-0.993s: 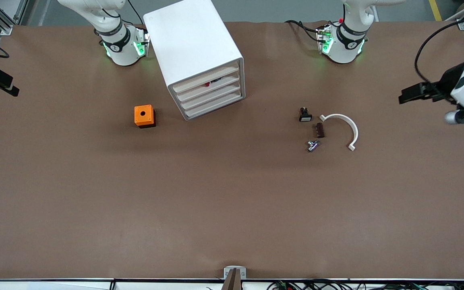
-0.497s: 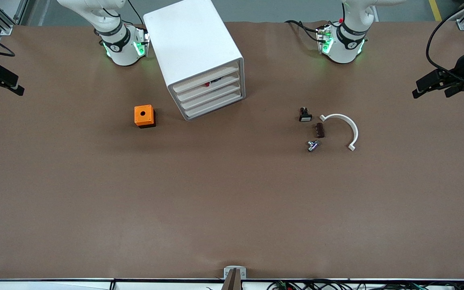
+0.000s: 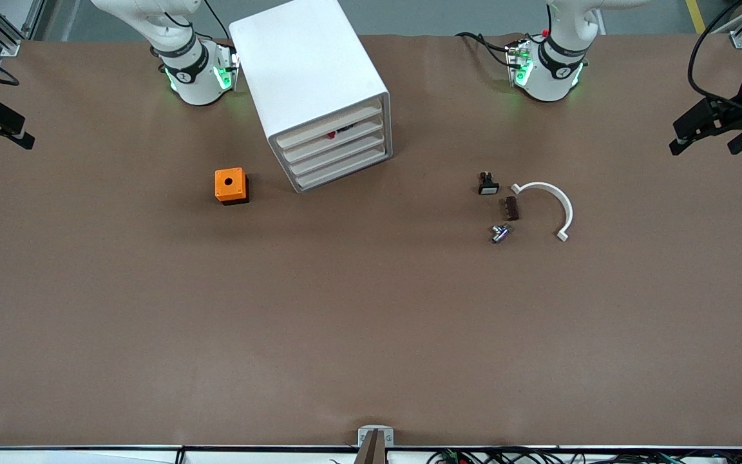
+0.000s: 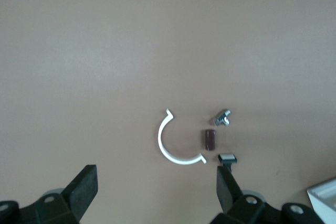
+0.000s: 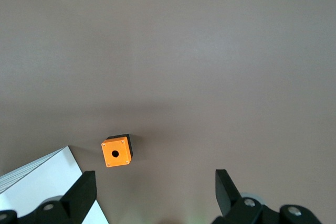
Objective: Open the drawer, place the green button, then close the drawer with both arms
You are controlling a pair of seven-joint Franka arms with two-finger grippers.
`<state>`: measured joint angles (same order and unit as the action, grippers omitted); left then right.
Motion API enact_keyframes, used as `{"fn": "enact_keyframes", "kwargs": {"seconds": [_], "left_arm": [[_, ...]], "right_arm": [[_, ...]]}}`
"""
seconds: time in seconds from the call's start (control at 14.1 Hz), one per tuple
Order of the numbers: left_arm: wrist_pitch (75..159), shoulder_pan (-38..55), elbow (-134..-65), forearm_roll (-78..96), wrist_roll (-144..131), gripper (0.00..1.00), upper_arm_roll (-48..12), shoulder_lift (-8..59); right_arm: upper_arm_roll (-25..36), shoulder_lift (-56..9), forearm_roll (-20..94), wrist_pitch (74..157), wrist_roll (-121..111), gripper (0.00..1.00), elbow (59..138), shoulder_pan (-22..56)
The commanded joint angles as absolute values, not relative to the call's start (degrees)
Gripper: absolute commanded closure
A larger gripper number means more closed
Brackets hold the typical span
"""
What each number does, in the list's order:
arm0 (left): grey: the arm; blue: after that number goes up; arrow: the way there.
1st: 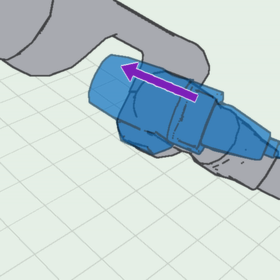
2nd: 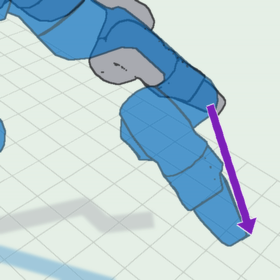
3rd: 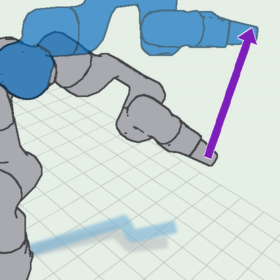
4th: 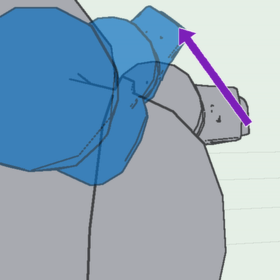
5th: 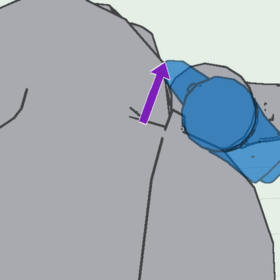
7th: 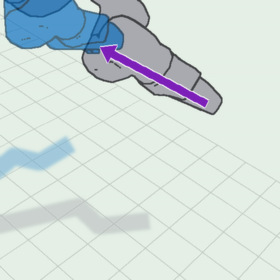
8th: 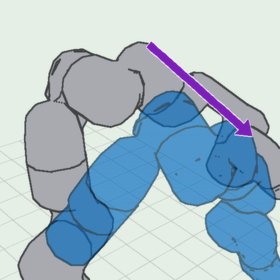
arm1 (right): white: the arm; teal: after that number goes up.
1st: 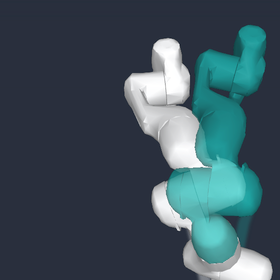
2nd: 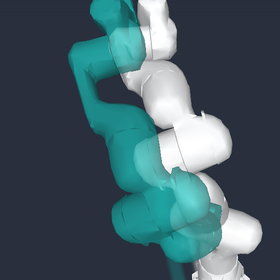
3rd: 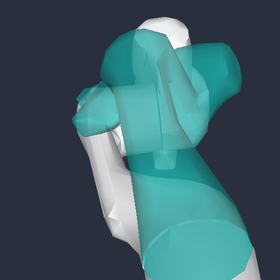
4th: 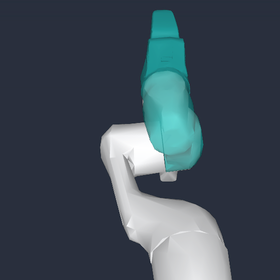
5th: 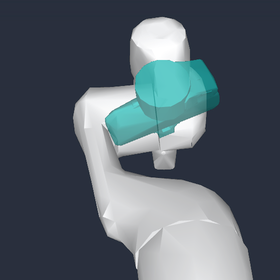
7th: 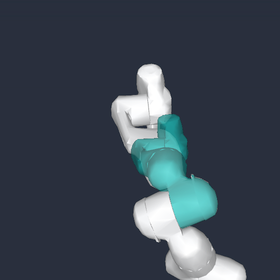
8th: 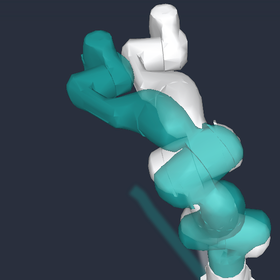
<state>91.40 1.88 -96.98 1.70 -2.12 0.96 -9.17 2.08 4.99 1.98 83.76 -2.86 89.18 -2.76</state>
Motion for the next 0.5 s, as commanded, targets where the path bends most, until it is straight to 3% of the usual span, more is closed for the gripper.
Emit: {"fn": "enact_keyframes", "kwargs": {"seconds": [0.0, 0.43], "left_arm": [[87.98, 2.20, -94.05, 0.53, -1.58, 0.00, 0.88, -9.32], [87.89, 2.20, -94.31, 0.53, -1.76, 0.00, 0.88, -8.96]], "right_arm": [[2.29, 6.86, 1.93, 84.63, -2.55, 0.00, 91.31, -1.93], [2.64, 6.77, -0.35, 86.04, -8.70, 0.00, 91.23, -2.55]]}}
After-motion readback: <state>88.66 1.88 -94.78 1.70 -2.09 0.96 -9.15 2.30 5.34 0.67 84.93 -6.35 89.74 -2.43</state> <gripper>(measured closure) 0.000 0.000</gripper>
